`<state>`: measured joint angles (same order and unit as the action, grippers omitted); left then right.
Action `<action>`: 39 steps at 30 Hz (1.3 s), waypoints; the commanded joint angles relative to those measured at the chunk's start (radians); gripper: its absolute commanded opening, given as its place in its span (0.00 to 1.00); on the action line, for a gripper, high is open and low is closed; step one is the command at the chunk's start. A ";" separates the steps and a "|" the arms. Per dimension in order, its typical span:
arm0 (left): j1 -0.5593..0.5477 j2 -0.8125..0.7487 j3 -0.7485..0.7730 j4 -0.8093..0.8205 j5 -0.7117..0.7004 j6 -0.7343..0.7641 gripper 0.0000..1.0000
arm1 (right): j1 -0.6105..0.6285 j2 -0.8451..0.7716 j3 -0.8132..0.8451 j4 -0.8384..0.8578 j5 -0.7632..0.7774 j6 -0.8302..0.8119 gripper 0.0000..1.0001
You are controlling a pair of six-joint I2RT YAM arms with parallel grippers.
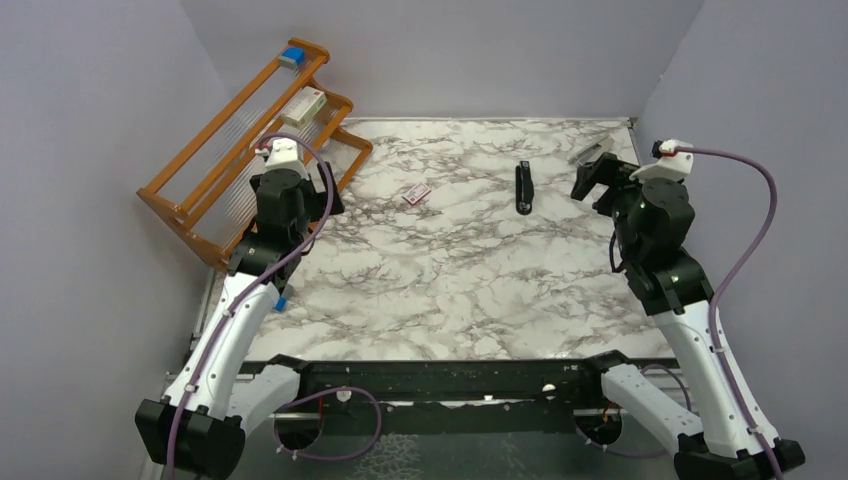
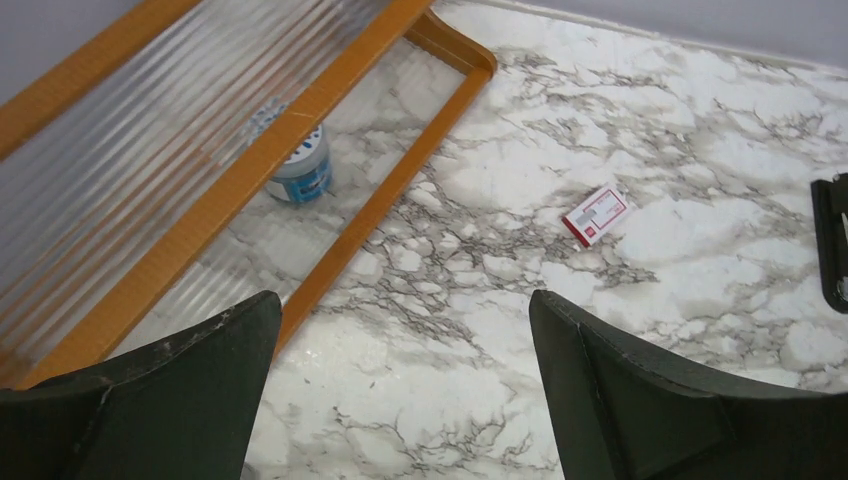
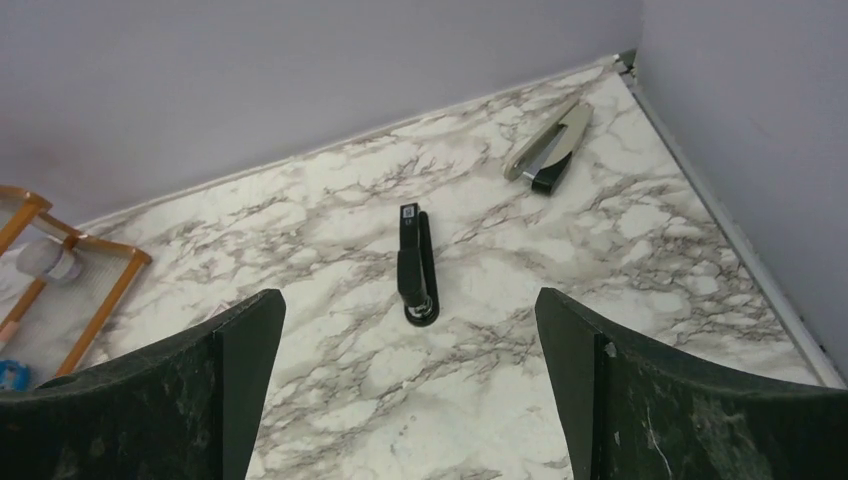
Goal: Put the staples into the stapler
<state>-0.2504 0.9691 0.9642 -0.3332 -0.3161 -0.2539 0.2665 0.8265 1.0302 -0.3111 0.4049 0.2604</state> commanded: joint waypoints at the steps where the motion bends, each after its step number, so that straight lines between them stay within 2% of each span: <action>1: 0.015 0.010 0.042 -0.062 0.138 -0.026 0.98 | -0.022 -0.004 0.034 -0.144 -0.108 0.109 0.99; 8: 0.021 0.027 0.053 -0.102 0.196 -0.027 0.99 | -0.034 -0.005 0.050 -0.185 -0.149 0.157 0.99; 17: 0.024 0.038 0.020 -0.106 0.213 -0.016 0.99 | -0.036 0.025 0.039 -0.215 -0.267 0.114 1.00; 21: 0.025 0.022 -0.023 -0.078 0.212 -0.006 0.99 | -0.037 0.128 0.049 -0.250 -0.345 0.067 1.00; 26: 0.025 -0.001 -0.059 -0.060 0.214 0.007 0.99 | -0.038 0.283 0.060 -0.250 -0.368 0.053 1.00; 33: 0.025 -0.041 -0.134 -0.045 0.194 0.018 0.99 | -0.038 0.455 0.068 -0.144 -0.315 0.051 0.99; 39: 0.023 -0.093 -0.196 -0.043 0.192 0.006 0.99 | -0.038 0.632 0.142 -0.100 -0.295 0.007 0.92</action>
<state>-0.2310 0.9165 0.7975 -0.4011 -0.1226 -0.2466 0.2337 1.3785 1.1114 -0.4740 0.0799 0.3073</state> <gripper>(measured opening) 0.989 0.938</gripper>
